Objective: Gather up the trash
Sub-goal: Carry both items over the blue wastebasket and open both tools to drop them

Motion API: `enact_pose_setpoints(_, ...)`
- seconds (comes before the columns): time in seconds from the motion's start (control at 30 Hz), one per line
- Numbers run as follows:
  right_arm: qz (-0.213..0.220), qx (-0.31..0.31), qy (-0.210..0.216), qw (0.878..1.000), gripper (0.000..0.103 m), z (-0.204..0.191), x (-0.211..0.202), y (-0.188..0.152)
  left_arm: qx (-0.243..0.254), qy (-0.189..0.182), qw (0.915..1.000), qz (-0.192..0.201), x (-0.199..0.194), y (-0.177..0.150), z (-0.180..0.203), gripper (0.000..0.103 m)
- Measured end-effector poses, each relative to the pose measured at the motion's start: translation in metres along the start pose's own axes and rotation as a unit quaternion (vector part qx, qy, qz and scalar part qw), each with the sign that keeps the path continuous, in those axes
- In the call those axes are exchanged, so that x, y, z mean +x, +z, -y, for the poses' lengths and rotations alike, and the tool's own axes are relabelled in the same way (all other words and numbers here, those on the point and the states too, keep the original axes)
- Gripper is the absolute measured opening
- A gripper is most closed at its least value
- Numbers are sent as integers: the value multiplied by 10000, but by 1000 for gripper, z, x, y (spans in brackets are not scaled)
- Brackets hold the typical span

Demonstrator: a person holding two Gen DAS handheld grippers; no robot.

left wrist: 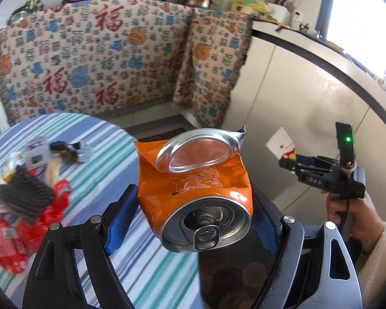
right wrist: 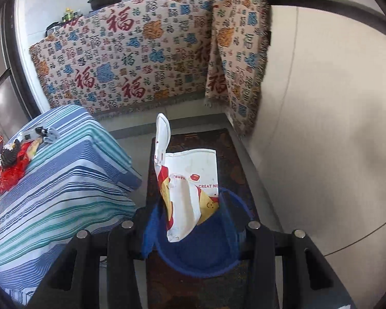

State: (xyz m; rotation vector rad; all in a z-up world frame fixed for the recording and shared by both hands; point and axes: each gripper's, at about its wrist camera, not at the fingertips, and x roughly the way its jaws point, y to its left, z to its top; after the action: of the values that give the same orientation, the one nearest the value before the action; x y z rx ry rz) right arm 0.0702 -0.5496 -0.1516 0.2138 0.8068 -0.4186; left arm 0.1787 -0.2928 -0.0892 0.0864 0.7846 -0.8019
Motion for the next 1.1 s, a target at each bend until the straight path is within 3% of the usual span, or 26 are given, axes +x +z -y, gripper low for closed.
enact_pose_setpoints(0.2, -96, 205, -129, 9997, 45, 35, 15, -9, 125, -349, 9989, -273, 62, 9, 39, 84)
enact_pose_setpoints(0.47, -364, 393, -78, 9985, 45, 57, 41, -14, 127, -471, 9966, -666, 133, 9, 64, 84)
enact_pose_setpoints(1.0, -809, 320, -88, 9962, 48, 81, 75, -22, 116, -490, 9911, -1231, 216, 1, 78, 85)
enact_pose_setpoints(1.07, -821, 280, -54, 9962, 49, 80, 77, -22, 58, -539, 9898, -1320, 225, 1, 75, 87)
enact_pose_setpoints(1.1, -828, 262, -27, 9962, 54, 80, 78, -21, 42, -532, 9895, -1344, 229, 2, 74, 94)
